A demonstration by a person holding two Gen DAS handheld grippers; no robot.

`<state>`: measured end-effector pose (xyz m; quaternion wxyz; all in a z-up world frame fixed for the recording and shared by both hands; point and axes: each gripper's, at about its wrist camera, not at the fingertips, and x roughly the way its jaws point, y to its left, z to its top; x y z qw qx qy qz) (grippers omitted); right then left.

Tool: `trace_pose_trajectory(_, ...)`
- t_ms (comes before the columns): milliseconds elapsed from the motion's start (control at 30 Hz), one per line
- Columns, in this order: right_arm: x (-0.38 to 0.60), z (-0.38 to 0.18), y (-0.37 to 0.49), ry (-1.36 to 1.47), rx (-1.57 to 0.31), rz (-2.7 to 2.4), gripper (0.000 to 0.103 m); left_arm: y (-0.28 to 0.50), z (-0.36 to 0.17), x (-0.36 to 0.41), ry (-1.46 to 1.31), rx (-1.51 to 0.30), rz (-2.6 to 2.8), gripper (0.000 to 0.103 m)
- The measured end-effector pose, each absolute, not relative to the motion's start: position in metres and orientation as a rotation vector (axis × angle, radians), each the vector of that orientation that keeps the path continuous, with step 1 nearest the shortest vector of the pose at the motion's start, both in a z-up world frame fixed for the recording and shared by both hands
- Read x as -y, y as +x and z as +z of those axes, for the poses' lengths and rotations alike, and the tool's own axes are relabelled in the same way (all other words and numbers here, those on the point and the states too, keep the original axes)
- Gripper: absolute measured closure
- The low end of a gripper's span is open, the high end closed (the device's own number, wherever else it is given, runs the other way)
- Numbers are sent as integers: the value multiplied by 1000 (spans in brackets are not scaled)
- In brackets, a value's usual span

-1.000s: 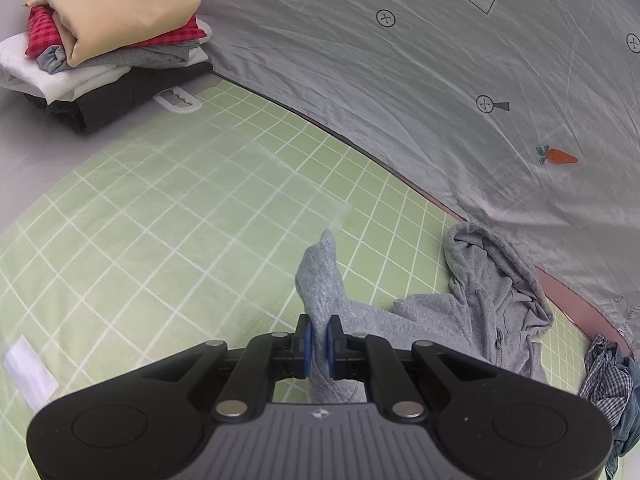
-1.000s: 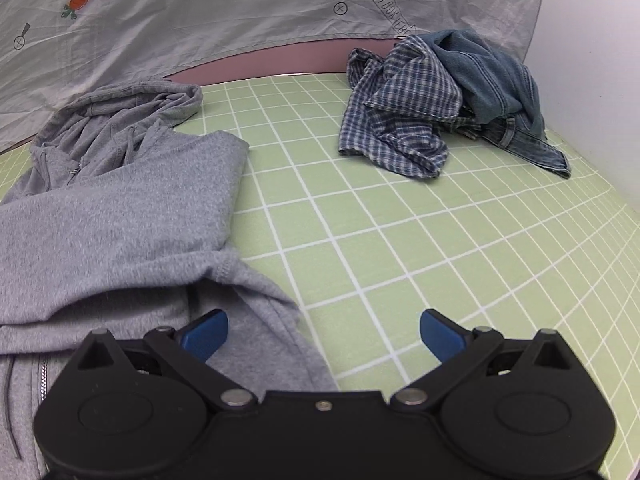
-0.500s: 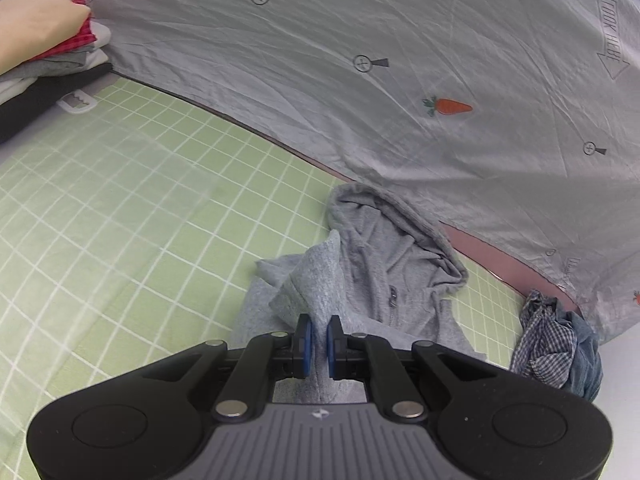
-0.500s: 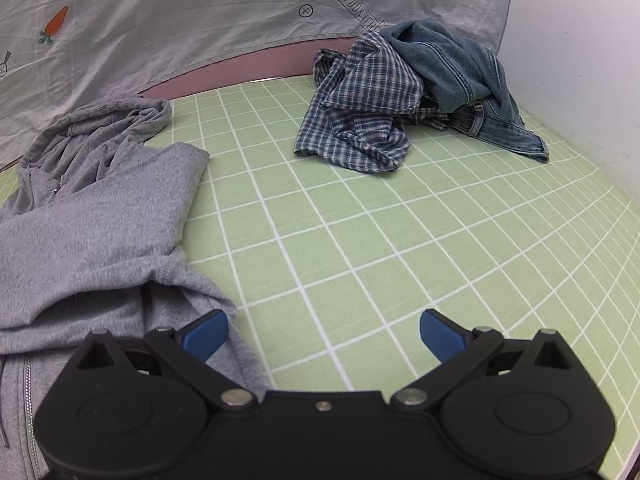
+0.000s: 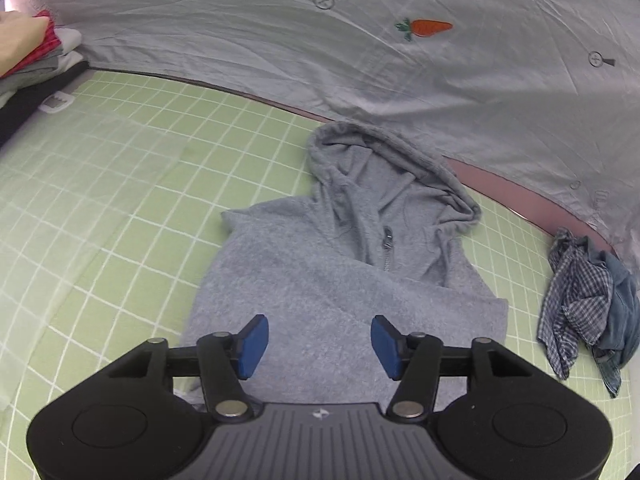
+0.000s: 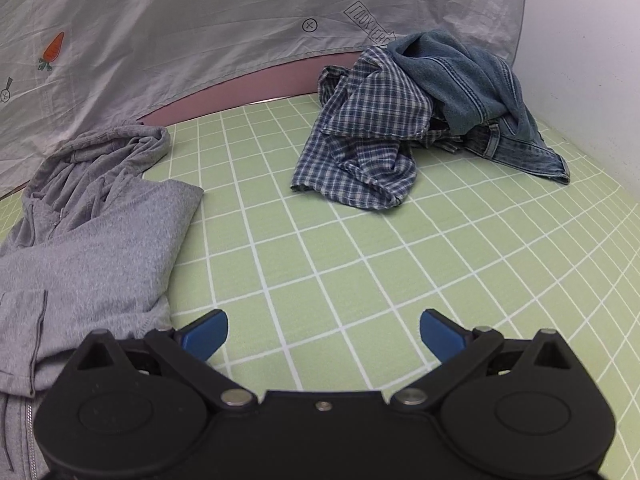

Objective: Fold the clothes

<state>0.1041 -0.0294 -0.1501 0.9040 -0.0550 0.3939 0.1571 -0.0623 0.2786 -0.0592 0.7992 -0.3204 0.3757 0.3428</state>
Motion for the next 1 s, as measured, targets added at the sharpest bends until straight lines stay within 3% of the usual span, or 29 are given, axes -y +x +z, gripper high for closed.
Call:
trace_pose_trajectory(267,-44,-126,96,-116,-778,461,0,-104,-78,-310,-623,-904,933,29)
trace_pose_trajectory(533,-122,-124,64,-195,-780,582,2,-109,-103,-319,-599,-990,944,27)
trace_pose_trajectory(800,-152,-142,44,-237,-876,654,23,-108,-122,-320,-605,-1035,930,26)
trace_pose_trajectory(933,-155,-149,41,-238,-927,713,50,-108,-128,-323,-616,-1040,926,24)
trace_pose_trajectory(1000,-156,-152,41,-227,-951,731,51,-108,-130,-324,-622,-1042,927,23)
